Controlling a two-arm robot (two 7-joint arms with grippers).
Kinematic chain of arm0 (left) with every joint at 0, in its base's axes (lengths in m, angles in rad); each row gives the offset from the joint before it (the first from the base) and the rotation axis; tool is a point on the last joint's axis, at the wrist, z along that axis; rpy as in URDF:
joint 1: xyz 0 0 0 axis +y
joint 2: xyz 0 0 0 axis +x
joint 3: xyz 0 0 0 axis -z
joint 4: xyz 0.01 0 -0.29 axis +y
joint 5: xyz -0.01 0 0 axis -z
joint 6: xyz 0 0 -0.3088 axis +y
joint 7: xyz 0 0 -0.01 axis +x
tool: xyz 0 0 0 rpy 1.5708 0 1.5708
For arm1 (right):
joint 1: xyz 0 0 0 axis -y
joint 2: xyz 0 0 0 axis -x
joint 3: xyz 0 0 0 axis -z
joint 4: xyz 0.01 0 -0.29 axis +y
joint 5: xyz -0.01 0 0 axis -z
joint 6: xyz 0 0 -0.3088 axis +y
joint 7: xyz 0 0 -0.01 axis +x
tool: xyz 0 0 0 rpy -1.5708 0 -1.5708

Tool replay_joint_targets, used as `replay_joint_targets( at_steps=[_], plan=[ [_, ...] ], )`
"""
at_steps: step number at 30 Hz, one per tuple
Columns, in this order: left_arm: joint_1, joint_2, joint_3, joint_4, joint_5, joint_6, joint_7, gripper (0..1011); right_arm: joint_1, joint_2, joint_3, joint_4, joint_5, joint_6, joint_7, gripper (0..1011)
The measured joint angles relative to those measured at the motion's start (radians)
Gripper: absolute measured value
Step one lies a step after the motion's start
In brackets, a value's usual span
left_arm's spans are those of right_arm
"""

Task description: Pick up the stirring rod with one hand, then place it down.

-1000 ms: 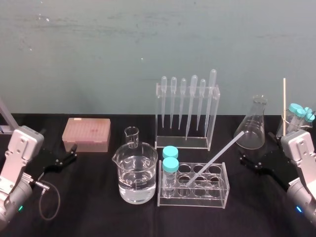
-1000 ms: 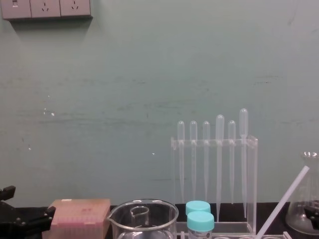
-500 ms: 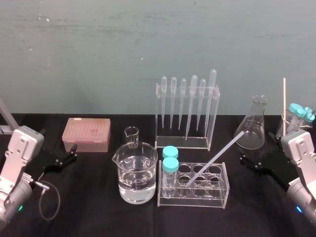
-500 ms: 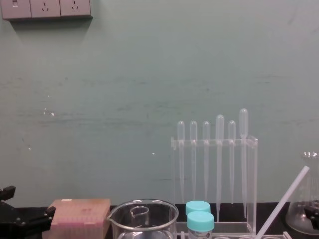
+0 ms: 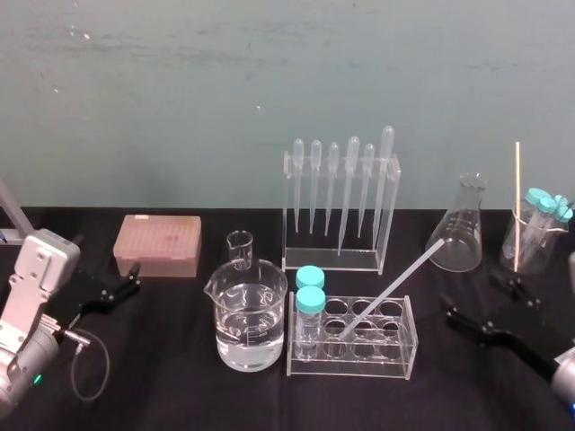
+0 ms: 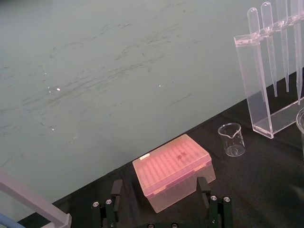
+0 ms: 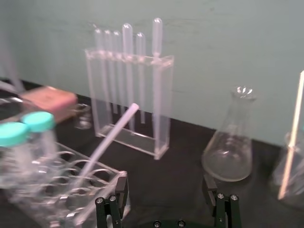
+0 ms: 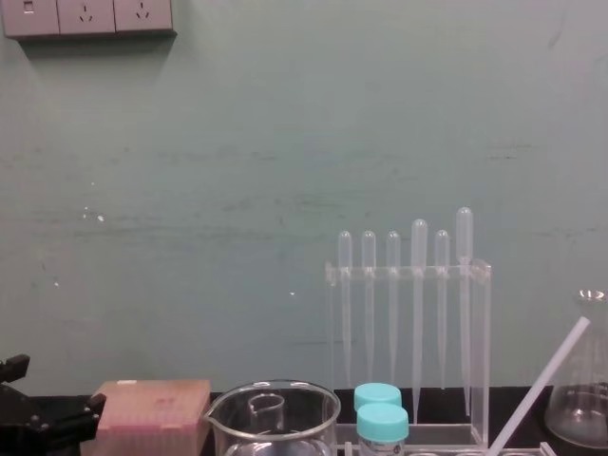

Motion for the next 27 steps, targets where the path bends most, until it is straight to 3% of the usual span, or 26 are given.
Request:
replay_joint_targets(
  at_steps=[3,4,7,8,10,11,14,18,27],
  plan=[
    [0.0,0.0,0.0,0.0,0.0,0.0,0.0,1000,-0.038,0.008,0.042,-0.02,0.103,0.008,0.085,1004],
    [0.0,0.0,0.0,0.0,0.0,0.0,0.0,1000,-0.048,0.007,0.059,-0.021,0.16,0.015,0.137,1004],
    [0.0,0.0,0.0,0.0,0.0,0.0,0.0,1000,-0.054,0.001,0.082,-0.018,0.241,0.036,0.212,1004],
    [0.0,0.0,0.0,0.0,0.0,0.0,0.0,1000,-0.053,-0.007,0.094,-0.01,0.296,0.06,0.257,1004],
    [0.0,0.0,0.0,0.0,0.0,0.0,0.0,1000,-0.041,-0.017,0.102,0.005,0.361,0.097,0.31,1004],
    [0.0,0.0,0.0,0.0,0.0,0.0,0.0,1000,-0.041,-0.017,0.102,0.005,0.361,0.097,0.31,1004],
    [0.0,0.0,0.0,0.0,0.0,0.0,0.0,1000,-0.004,-0.034,0.095,0.042,0.442,0.149,0.36,1004],
    [0.0,0.0,0.0,0.0,0.0,0.0,0.0,1000,0.044,-0.056,0.073,0.082,0.485,0.185,0.386,1004],
    [0.0,0.0,0.0,0.0,0.0,0.0,0.0,1000,0.163,-0.107,-0.008,0.171,0.493,0.213,0.406,1004]
  ],
)
